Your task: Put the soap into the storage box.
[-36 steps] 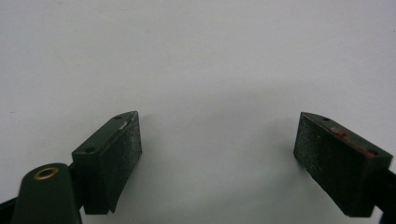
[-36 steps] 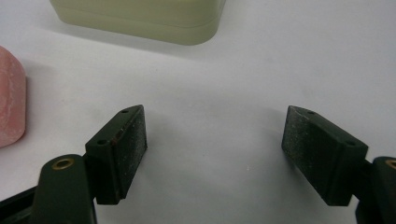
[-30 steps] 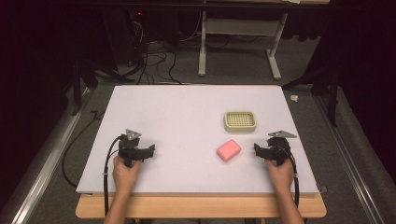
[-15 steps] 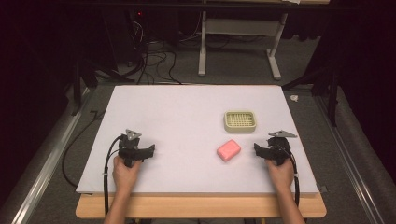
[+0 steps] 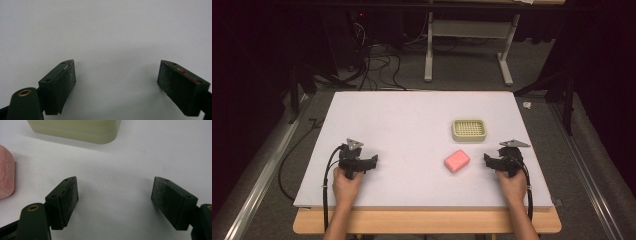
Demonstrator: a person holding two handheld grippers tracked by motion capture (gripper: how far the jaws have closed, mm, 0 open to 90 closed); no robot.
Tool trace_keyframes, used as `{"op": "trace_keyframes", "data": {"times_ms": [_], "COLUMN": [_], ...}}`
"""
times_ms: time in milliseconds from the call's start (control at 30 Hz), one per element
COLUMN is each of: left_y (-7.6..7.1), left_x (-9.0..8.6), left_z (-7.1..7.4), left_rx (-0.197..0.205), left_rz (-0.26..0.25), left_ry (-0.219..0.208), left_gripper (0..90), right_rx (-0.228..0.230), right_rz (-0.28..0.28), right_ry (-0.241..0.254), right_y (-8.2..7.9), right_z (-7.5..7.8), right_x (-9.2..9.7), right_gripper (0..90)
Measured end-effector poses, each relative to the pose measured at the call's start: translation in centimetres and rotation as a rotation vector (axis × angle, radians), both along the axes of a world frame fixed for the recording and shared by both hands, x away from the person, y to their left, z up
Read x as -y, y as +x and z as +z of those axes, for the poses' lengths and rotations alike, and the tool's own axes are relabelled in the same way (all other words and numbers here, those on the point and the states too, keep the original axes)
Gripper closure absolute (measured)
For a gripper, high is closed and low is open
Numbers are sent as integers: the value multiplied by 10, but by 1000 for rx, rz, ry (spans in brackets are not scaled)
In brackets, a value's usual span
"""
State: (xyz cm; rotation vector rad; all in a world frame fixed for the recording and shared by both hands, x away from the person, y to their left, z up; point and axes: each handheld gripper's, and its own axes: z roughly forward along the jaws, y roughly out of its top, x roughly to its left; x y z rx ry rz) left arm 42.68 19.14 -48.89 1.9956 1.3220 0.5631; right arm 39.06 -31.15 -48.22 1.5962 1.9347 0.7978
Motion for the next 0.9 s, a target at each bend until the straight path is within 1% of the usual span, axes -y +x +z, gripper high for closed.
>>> {"op": "trace_keyframes", "data": {"times_ms": [33,133,233,300,333,367,400,500,533,567,633,700,733,767,800,900], "left_y": [0,0,0,0,0,0,0,0,0,0,0,0,0,0,0,0], "left_x": [0,0,0,0,0,0,0,0,0,0,0,0,0,0,0,0], "left_z": [0,0,0,0,0,0,0,0,0,0,0,0,0,0,0,0], "left_rx": [1,0,1,0,0,1,1,0,0,1,1,1,1,2,2,2], "left_rz": [0,0,0,0,0,0,0,0,0,1,0,0,1,1,0,0], "left_ry": [-1,0,-1,0,0,-1,0,0,0,-1,0,0,-1,0,0,0], "left_gripper": [154,154,154,154,154,154,154,154,154,154,154,154,154,154,154,154], "right_rx": [0,-2,-9,-12,-12,-13,-13,11,11,21,24,18,21,26,32,39], "right_rz": [-2,1,-2,1,1,2,2,14,14,15,20,30,35,36,39,44], "right_ry": [7,4,-6,9,9,25,25,38,38,50,53,68,66,71,87,99], "right_y": [0,0,1,1,1,0,0,-3,-3,-5,-6,-8,-9,-10,-12,-14], "right_z": [0,0,1,1,1,2,2,6,6,8,8,9,10,10,12,13], "right_x": [0,0,-1,-1,-1,0,0,0,0,0,0,-1,-1,-2,-1,-1], "right_gripper": [221,215,178,169,169,166,166,155,155,154,154,152,152,152,152,153]}}
